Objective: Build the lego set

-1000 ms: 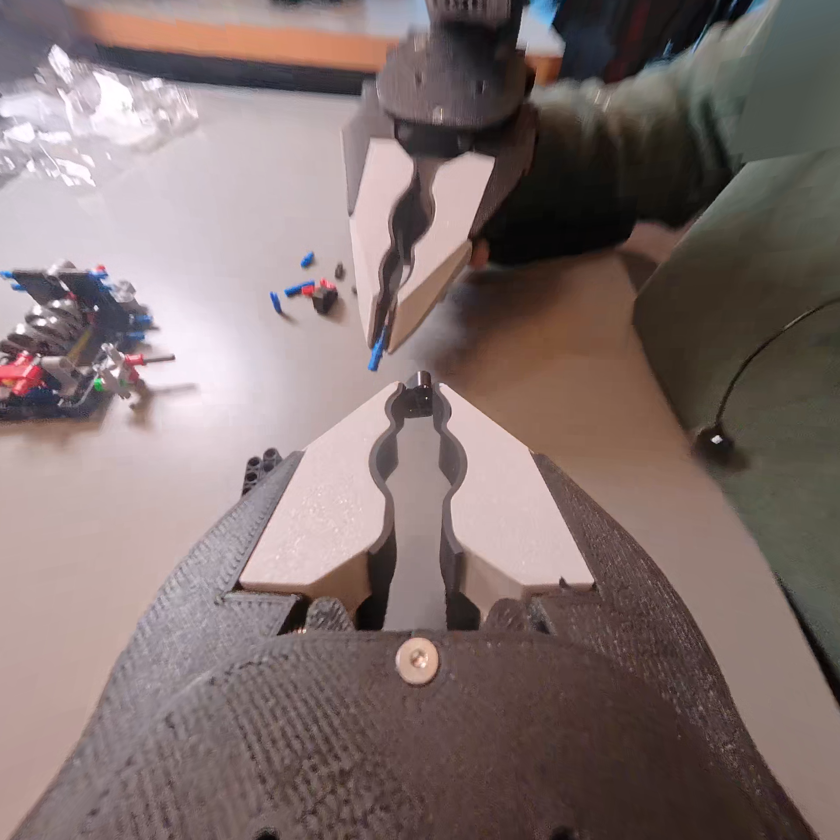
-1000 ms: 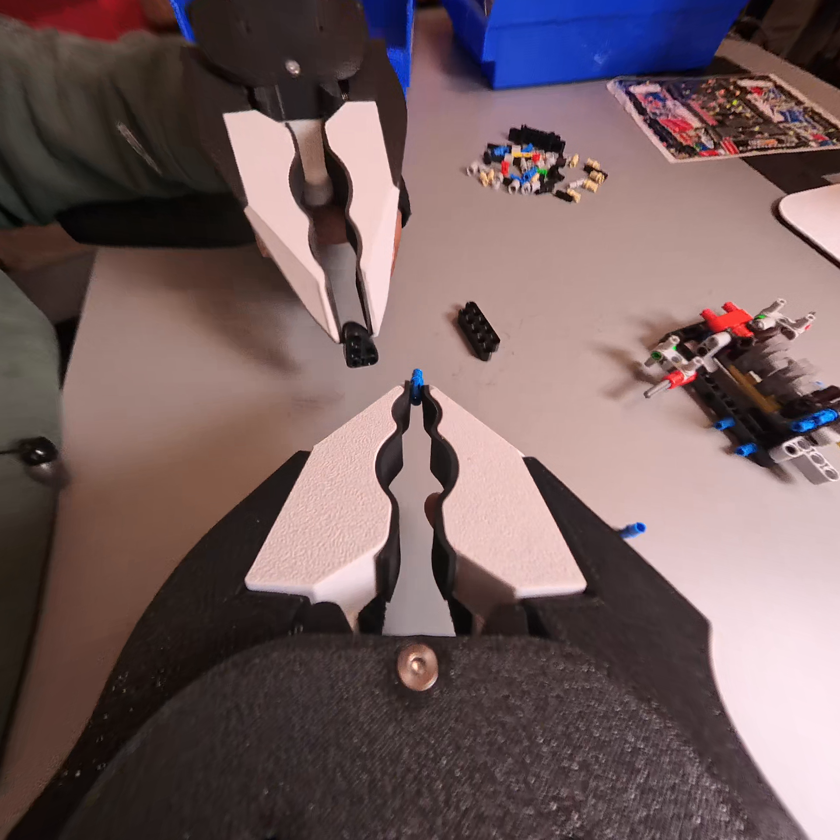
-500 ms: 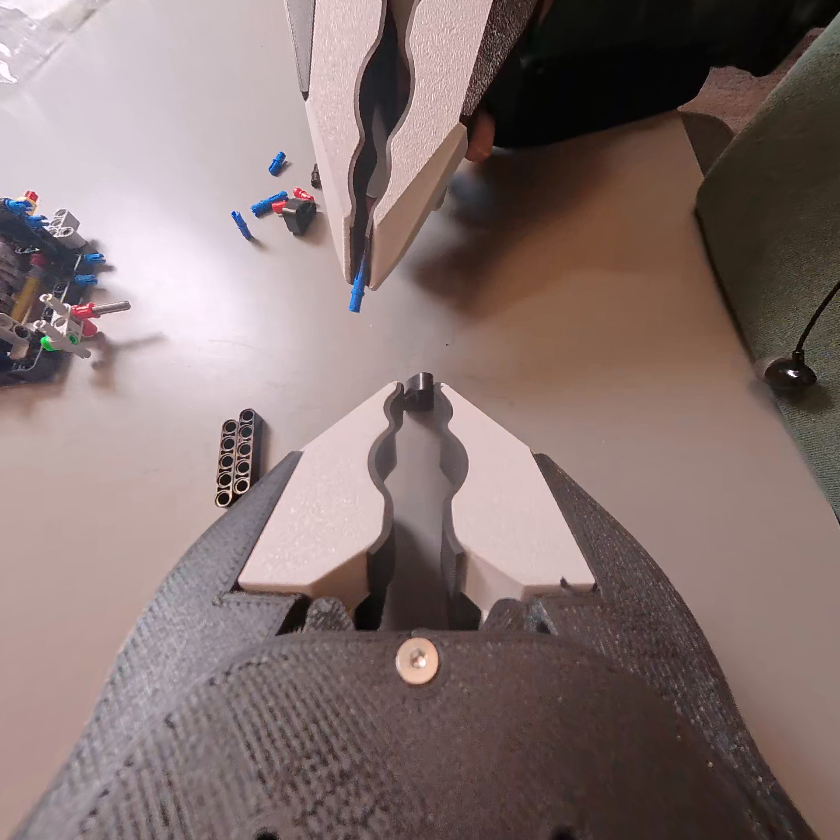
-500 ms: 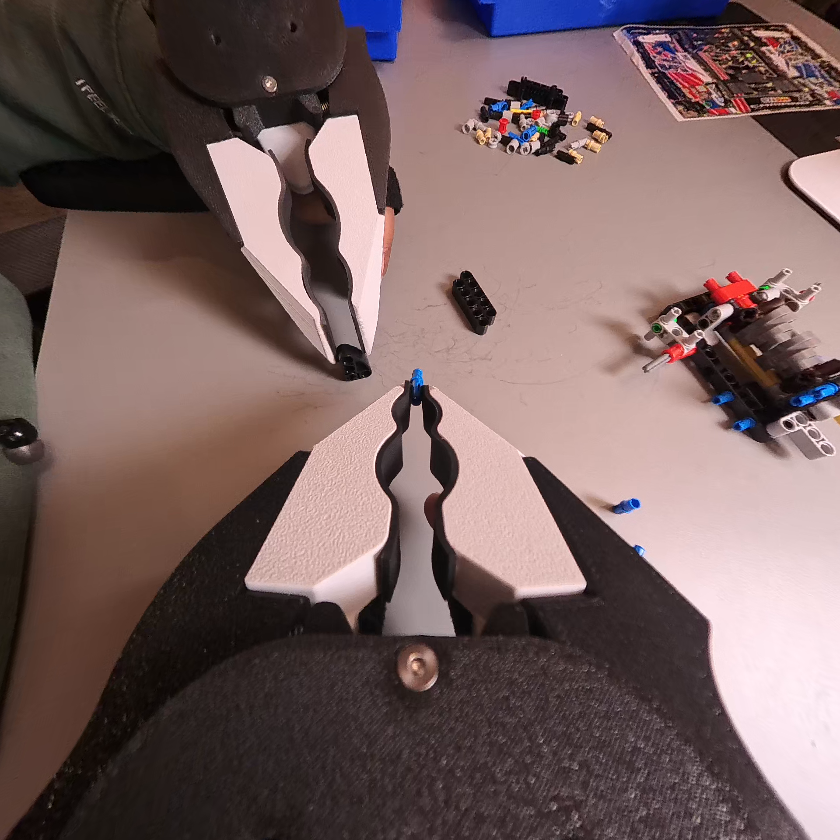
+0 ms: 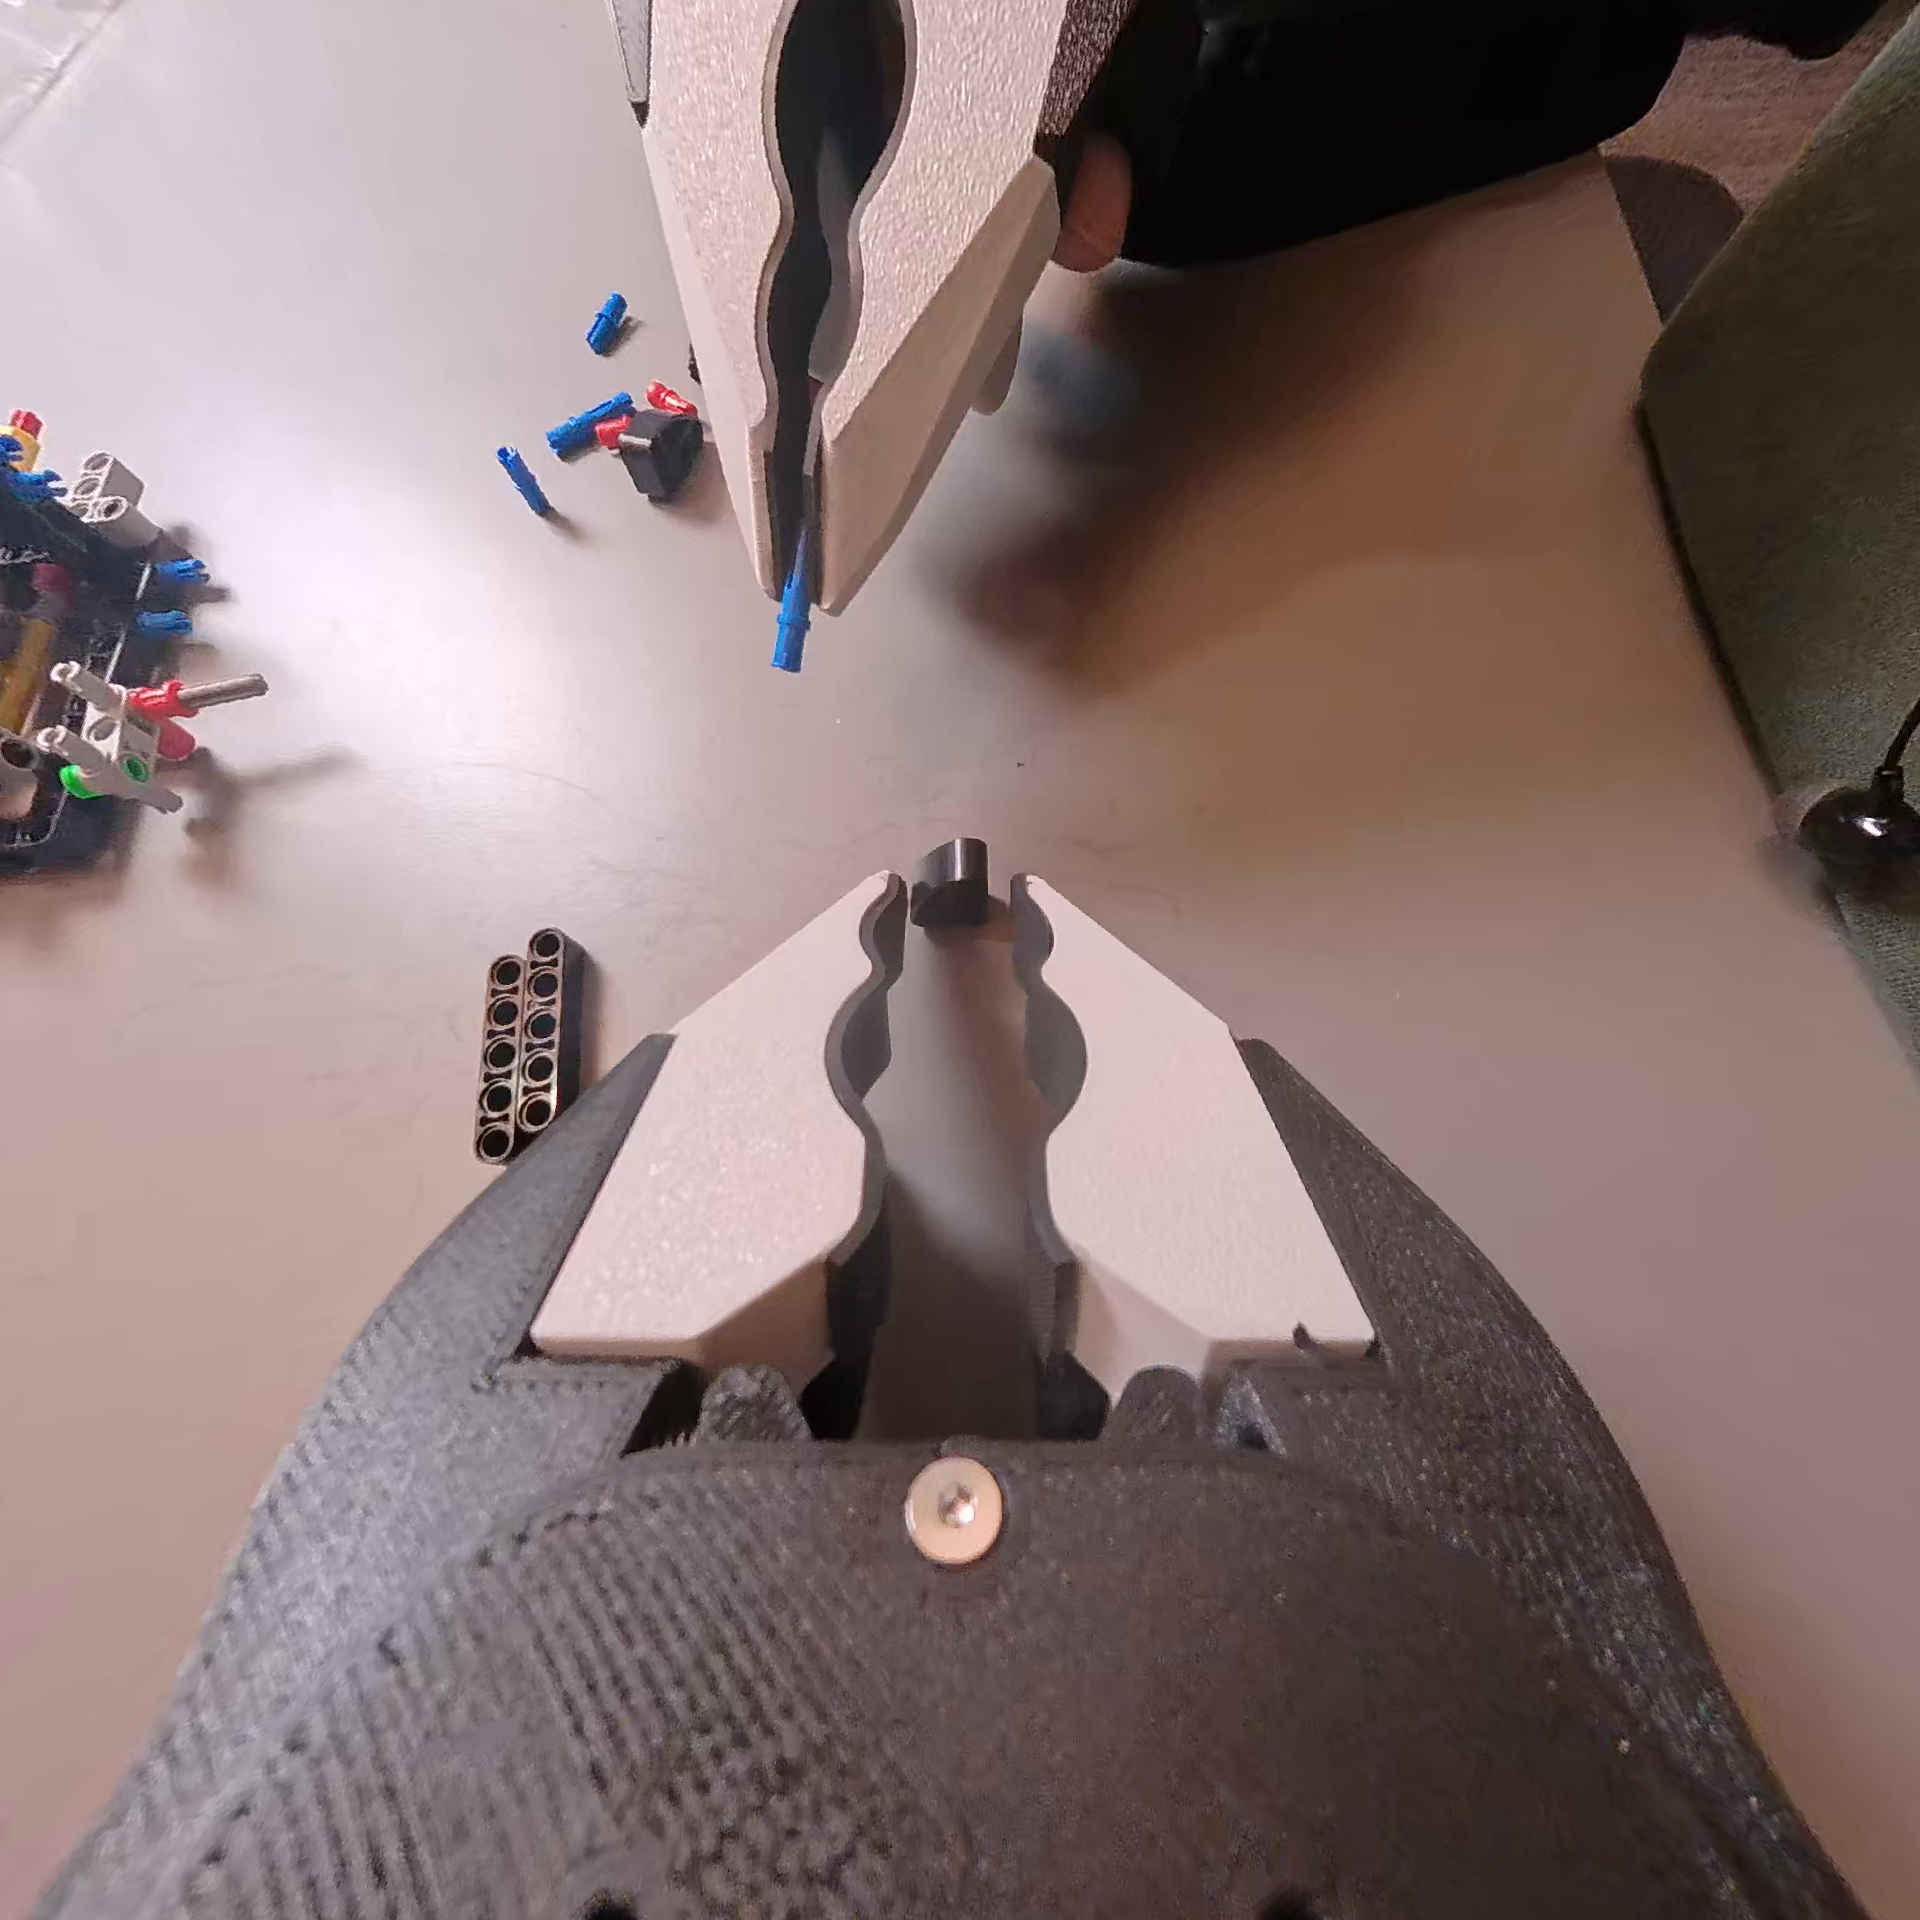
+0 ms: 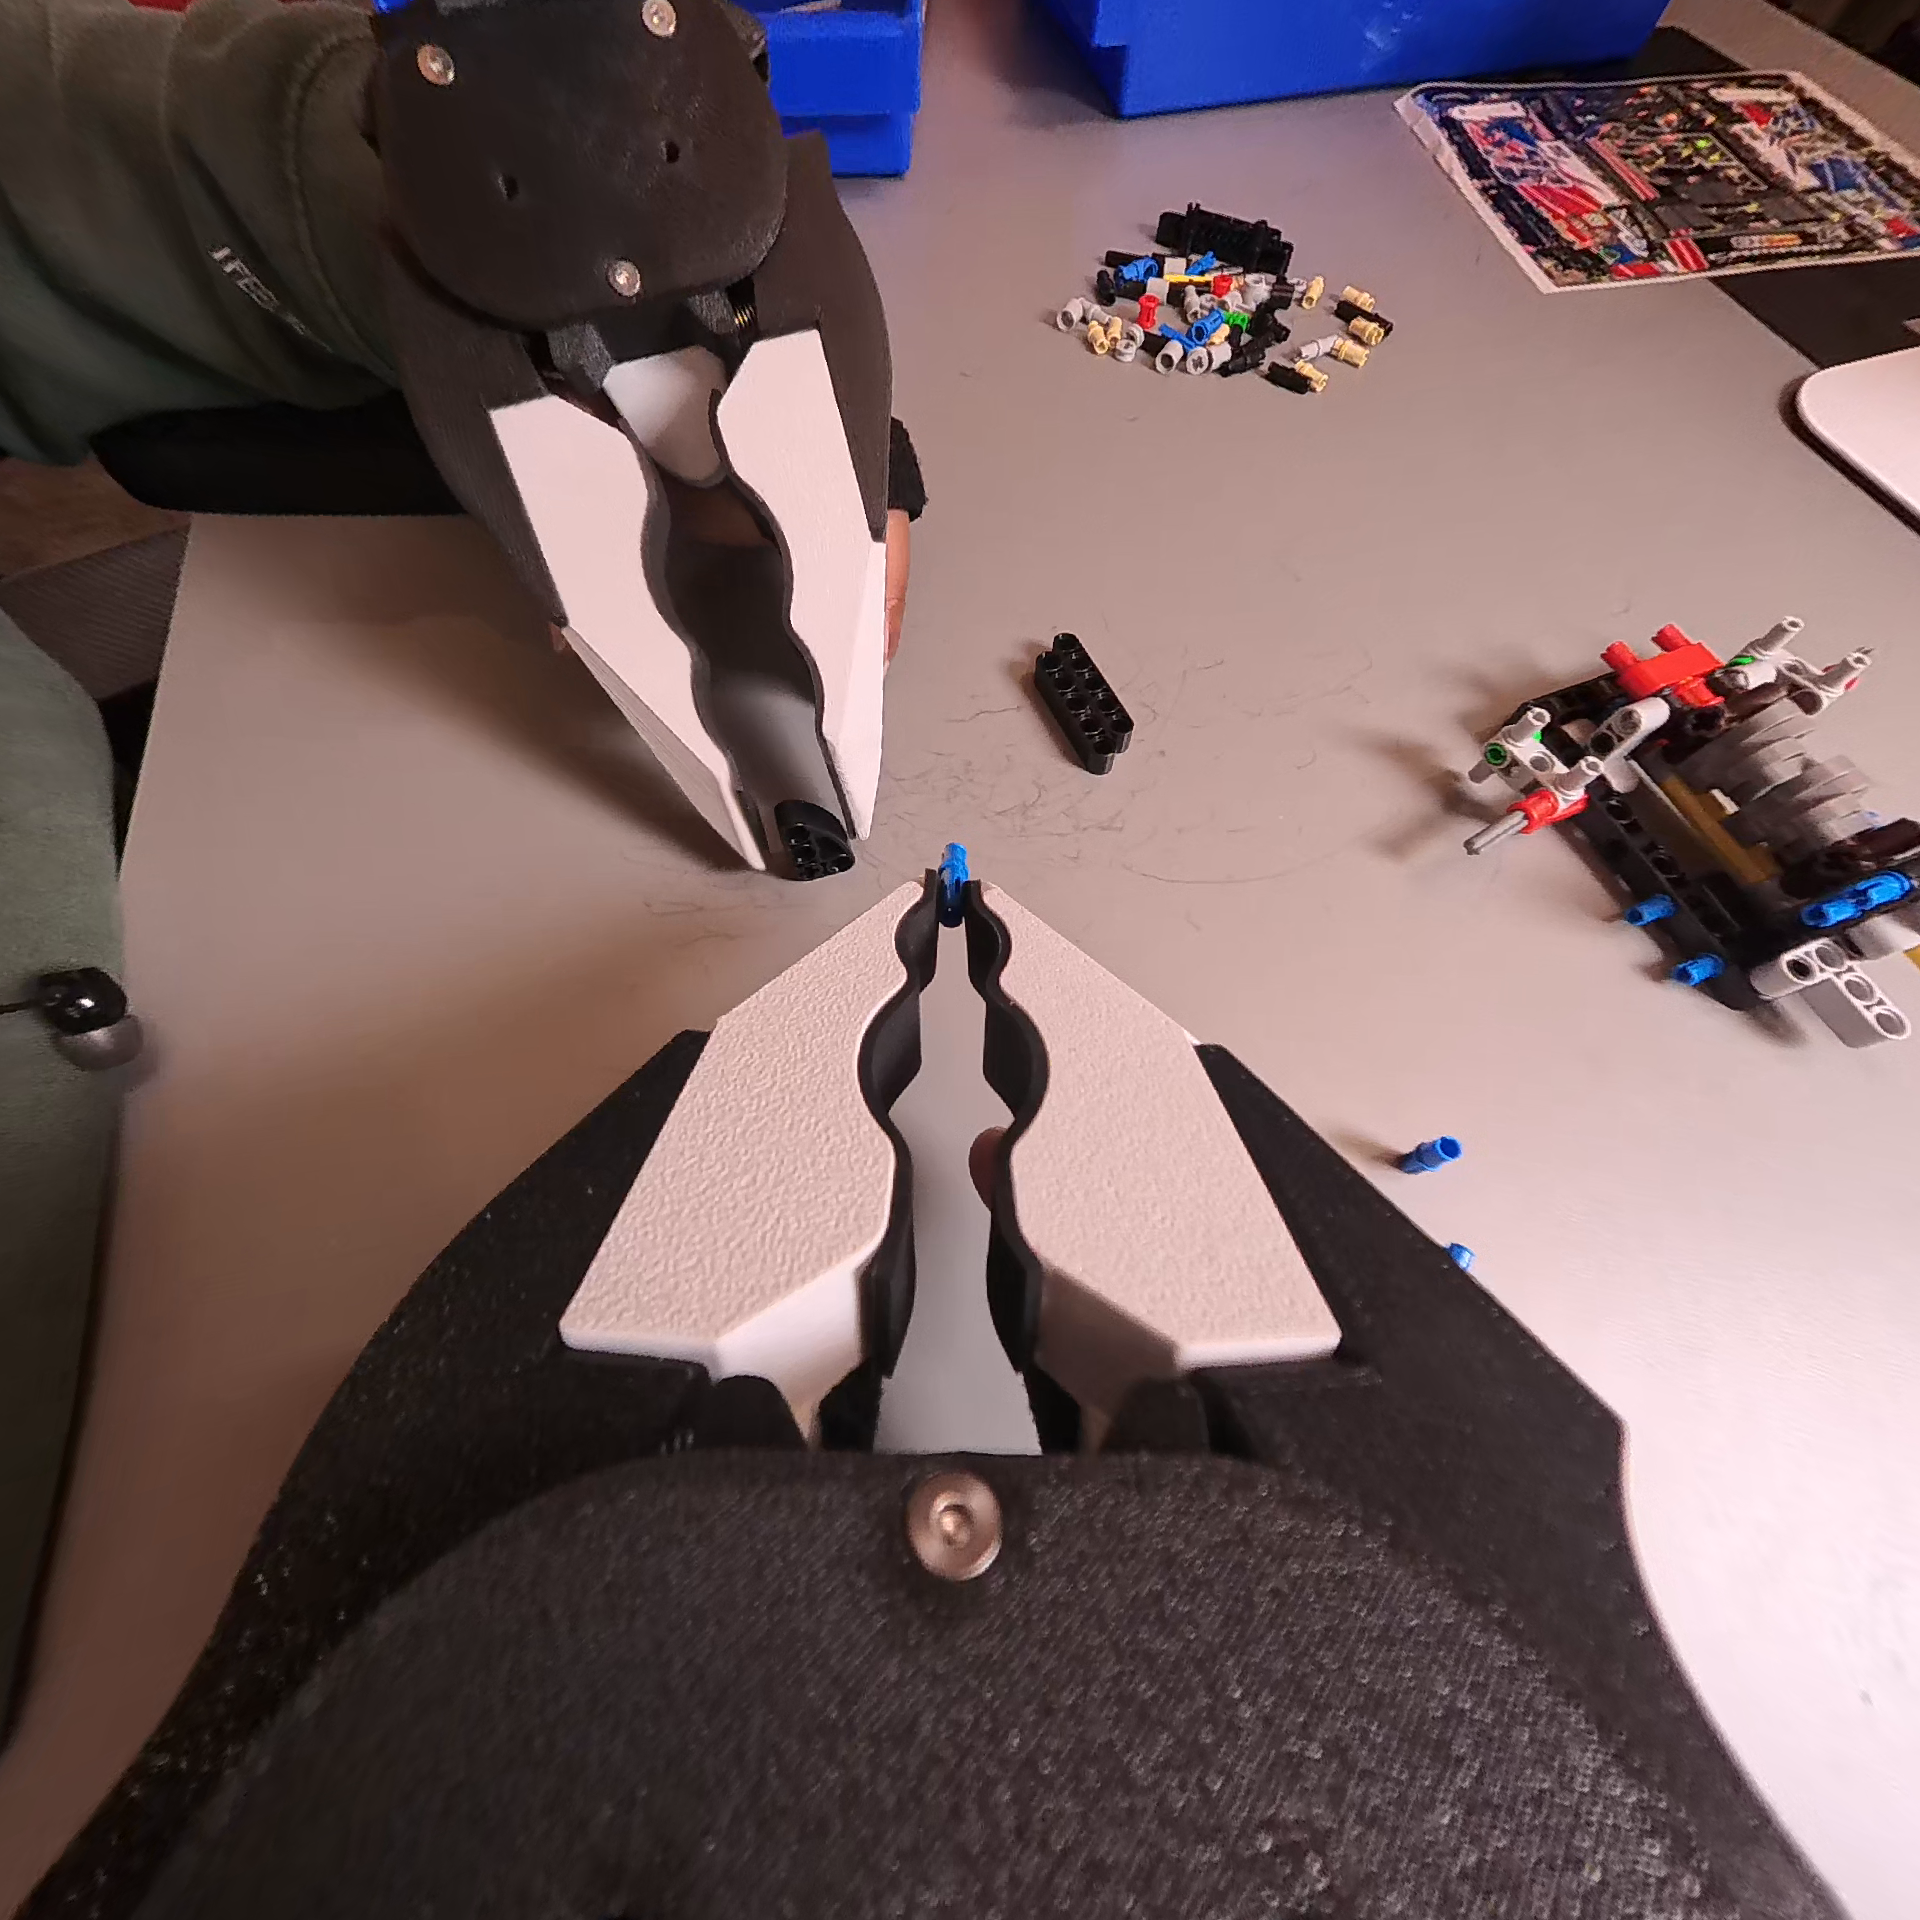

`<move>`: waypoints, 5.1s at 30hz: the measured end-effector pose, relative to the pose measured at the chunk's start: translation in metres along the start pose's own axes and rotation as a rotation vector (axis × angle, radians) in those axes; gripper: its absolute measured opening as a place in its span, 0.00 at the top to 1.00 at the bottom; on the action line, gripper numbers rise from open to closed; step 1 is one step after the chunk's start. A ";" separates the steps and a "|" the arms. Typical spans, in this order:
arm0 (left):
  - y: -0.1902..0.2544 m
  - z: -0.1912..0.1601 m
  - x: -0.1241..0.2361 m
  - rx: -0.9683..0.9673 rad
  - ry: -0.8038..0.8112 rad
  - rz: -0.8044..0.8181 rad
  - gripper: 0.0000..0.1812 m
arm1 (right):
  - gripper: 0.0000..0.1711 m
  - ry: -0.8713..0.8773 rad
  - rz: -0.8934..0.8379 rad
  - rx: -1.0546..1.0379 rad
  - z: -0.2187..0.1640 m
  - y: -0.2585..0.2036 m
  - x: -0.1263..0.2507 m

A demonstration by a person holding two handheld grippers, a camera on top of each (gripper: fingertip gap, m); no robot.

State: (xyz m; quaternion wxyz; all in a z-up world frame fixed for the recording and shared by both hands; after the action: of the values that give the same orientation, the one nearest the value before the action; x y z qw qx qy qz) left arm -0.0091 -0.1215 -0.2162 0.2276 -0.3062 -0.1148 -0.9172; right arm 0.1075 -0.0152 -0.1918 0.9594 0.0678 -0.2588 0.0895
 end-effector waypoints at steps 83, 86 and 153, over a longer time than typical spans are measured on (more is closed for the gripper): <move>-0.012 0.002 0.013 0.223 0.045 -0.008 0.90 | 0.99 0.094 0.044 -0.025 0.020 0.030 0.008; -0.009 0.002 0.005 0.213 0.021 -0.032 0.90 | 0.99 0.088 0.048 -0.022 0.019 0.030 0.008; 0.011 0.013 -0.006 -0.040 0.032 -0.014 0.92 | 0.99 -0.154 0.217 0.251 -0.004 -0.033 -0.017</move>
State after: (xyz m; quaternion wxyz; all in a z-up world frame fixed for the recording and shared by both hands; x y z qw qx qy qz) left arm 0.0073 -0.1243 -0.2091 0.2170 -0.2951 -0.0950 -0.9256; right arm 0.1021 -0.0490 -0.2063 0.9054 0.1657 -0.3242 0.2185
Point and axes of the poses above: each gripper's, where its closed fingertips meet, x back along the fingers, z out of its top, y = z × x across the jaws, the point moved 8 cm from there along x, back along the fingers, and after that the axes turned 11 degrees about -z, right-handed, at the moved point
